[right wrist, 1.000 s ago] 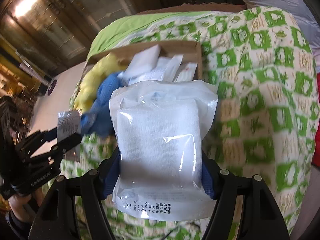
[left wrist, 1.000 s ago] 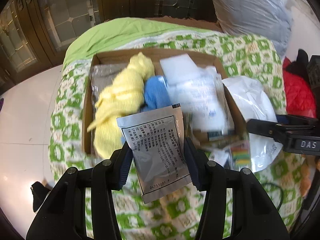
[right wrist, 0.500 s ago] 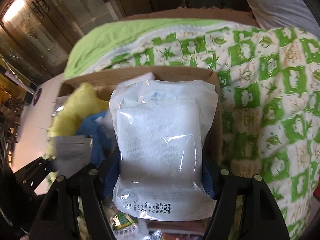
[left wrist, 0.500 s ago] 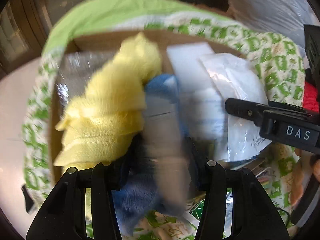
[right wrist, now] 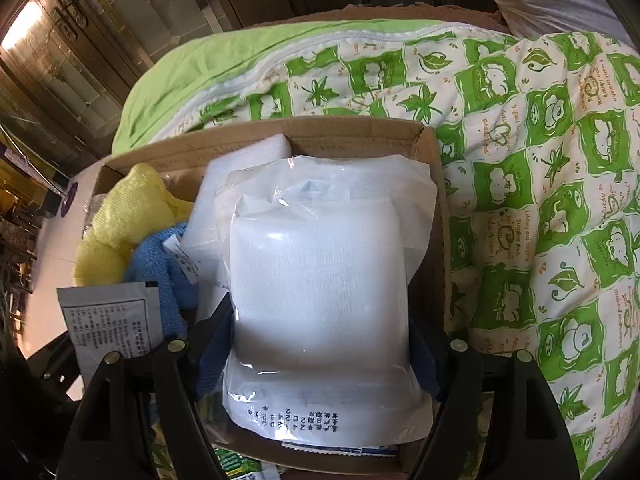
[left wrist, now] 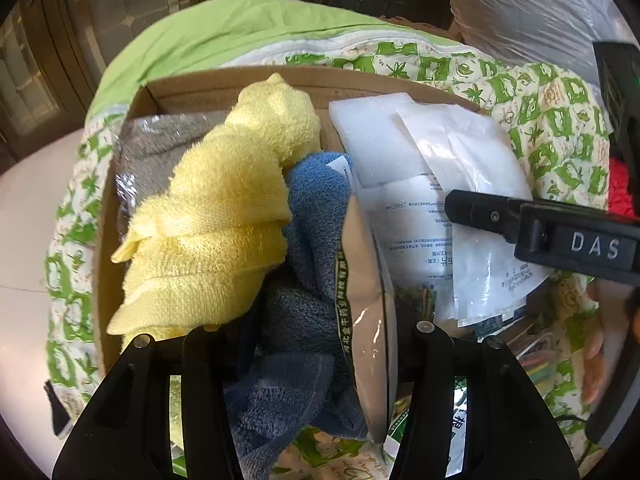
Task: Organize soft objects
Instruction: 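Carry the silver packet and gauze bag into the tray and open both grippers, then move both grippers back to the green-print packet and pencil case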
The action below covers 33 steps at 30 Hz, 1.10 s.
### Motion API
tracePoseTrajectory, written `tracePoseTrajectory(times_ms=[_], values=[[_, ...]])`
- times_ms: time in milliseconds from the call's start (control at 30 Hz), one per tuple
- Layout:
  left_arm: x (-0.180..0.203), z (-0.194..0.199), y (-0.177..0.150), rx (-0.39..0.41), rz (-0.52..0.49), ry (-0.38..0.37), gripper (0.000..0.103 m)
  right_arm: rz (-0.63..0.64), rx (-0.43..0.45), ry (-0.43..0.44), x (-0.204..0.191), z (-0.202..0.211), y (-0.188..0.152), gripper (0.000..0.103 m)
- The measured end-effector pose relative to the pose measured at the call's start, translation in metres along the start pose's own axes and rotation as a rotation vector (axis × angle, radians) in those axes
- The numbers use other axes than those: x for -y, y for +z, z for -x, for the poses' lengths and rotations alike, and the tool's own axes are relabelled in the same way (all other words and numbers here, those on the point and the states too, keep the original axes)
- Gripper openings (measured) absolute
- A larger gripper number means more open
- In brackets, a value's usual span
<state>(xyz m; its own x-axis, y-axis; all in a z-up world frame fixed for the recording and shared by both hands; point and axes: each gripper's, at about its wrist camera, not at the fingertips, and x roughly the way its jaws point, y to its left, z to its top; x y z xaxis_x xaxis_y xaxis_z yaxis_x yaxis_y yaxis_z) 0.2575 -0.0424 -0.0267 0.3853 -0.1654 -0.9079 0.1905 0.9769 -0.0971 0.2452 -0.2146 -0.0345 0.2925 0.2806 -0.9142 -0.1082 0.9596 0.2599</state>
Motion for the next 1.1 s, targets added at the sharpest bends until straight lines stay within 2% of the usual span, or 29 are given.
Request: tracePoseTrajectory(times_ms=[133, 200, 233, 267, 333, 733, 867, 900, 933, 1100], values=[[0.005, 0.007, 0.001, 0.008, -0.021, 0.03, 0.051, 0.004, 0.011, 0.006, 0.001, 0.01, 0.006, 0.082], [0.004, 0.012, 0.002, 0.016, -0.025, 0.047, 0.059, 0.004, 0.015, 0.008, 0.001, 0.015, 0.006, 0.084], [0.003, 0.015, 0.002, 0.022, -0.024, 0.057, 0.068, 0.002, 0.016, 0.013, 0.001, 0.018, 0.008, 0.087], [0.002, 0.018, 0.003, 0.032, -0.019, 0.063, 0.069, -0.001, 0.016, 0.016, -0.001, 0.022, 0.01, 0.089], [-0.001, 0.023, 0.004, 0.041, -0.008, 0.056, 0.069, -0.009, 0.02, 0.025, 0.0, 0.025, 0.01, 0.102], [0.001, 0.044, 0.001, 0.056, -0.024, 0.097, 0.07, -0.012, 0.075, 0.041, 0.007, 0.053, 0.004, 0.103], [0.002, 0.067, -0.017, 0.091, -0.006, 0.097, 0.072, -0.014, 0.088, 0.052, 0.01, 0.07, -0.01, 0.103], [0.002, 0.071, -0.022, 0.095, 0.0, 0.09, 0.073, -0.02, 0.091, 0.056, 0.013, 0.077, -0.017, 0.103], [0.003, 0.077, -0.03, 0.102, 0.006, 0.079, 0.08, -0.022, 0.089, 0.059, 0.014, 0.079, -0.023, 0.103], [0.007, 0.099, -0.074, 0.152, 0.026, 0.073, 0.08, -0.025, 0.043, 0.079, 0.023, 0.083, -0.064, 0.103]])
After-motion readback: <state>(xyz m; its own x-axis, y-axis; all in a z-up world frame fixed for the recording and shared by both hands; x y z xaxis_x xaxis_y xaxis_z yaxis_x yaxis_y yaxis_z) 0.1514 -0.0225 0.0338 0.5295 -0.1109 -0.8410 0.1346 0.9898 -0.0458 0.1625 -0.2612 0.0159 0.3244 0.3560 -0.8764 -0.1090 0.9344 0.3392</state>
